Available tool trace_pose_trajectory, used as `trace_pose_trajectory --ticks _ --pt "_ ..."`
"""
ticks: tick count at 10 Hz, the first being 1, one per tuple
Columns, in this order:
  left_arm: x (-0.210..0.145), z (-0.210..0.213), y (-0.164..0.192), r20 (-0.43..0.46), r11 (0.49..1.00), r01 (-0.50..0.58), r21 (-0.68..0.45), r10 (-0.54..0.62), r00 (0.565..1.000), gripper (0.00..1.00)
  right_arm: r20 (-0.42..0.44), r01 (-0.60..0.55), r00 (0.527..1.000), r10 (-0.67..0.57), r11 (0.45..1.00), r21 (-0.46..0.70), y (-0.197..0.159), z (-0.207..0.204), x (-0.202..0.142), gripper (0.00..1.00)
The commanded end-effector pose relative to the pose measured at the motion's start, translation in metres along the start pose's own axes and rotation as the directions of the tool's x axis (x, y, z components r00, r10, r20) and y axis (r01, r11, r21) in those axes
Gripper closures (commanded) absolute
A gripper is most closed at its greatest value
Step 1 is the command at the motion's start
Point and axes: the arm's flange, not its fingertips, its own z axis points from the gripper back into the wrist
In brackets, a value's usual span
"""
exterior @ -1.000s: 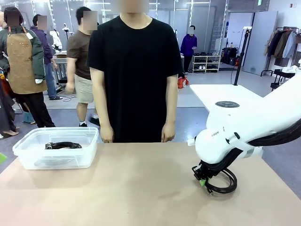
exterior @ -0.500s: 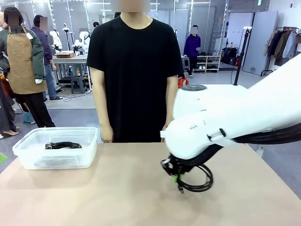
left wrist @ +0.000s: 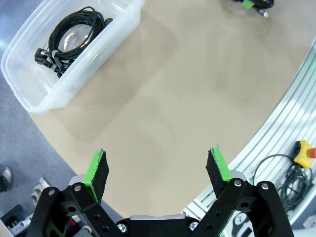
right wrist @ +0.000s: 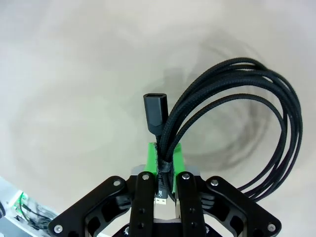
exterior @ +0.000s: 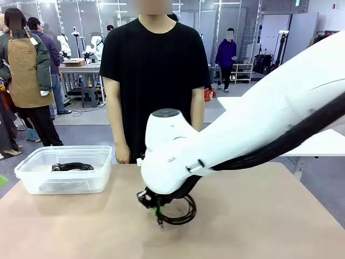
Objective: Organize and store the cables.
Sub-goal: Place the USB Extension Cable into the Organizing box.
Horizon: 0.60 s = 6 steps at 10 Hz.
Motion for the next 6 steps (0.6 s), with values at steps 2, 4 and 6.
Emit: trace_pose_trajectory --ticks 2,4,6 --pt "0.001 -0.001 0.0 0.001 1.0 -0.009 0.002 0.009 1.0 0.0 0.005 -0.038 0.999 0.038 0.998 0.05 0.029 -0.006 0.01 0.86" --pt "0.001 -0.001 0.0 0.001 1.0 -0.009 0.002 0.009 1.0 0.0 -0.019 -0.077 0.997 0.079 0.994 0.075 0.036 -0.01 0.008 0.86" --pt "0.001 -0.001 0.0 0.001 1.0 -0.009 0.002 0.009 1.0 0.0 -0.042 -0.068 0.996 0.073 0.992 0.103 0.031 -0.014 0.008 0.86"
